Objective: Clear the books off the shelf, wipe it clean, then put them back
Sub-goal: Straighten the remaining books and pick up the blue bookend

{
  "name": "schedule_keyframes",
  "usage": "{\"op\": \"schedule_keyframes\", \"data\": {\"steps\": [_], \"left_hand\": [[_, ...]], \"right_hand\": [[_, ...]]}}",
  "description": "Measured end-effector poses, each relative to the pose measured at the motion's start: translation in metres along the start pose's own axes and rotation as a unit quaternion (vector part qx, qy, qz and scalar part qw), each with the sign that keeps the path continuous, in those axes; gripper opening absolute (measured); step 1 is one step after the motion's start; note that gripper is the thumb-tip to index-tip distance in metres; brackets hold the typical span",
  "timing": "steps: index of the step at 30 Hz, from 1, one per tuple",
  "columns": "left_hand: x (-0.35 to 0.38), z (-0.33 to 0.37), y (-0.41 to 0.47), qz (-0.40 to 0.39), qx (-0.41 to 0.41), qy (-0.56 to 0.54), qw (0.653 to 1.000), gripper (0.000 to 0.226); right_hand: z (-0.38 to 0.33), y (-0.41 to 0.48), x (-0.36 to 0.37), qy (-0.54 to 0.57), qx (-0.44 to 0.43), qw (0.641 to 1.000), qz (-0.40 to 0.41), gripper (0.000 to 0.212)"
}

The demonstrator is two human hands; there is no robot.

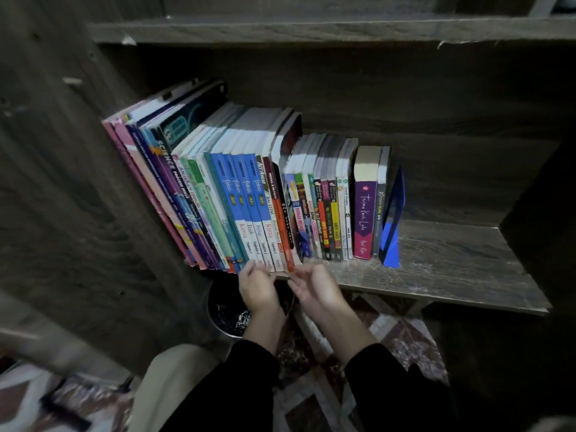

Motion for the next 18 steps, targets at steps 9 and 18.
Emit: {"op": "schedule_keyframes", "data": {"steps": [9, 18], "left_hand": [[0.003, 0.025, 0.009, -0.059, -0.185, -0.278, 0.941, 0.043], [0.0, 0.027, 0.003, -0.075, -0.189, -0.295, 0.933, 0.057]], "right_hand": [[0.01, 0.009, 0.028, 0.224, 0.026, 0.973, -0.052, 0.021], [-0.003, -0.018, 0.035, 0.269, 0.003, 0.963, 0.007, 0.052]]}}
Point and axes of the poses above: each hand's wrist, its own y-axis towards the middle knuckle, its own x-axis out of the palm, z = x × y, the point moved 3 cm from there along y, towards the middle knuckle
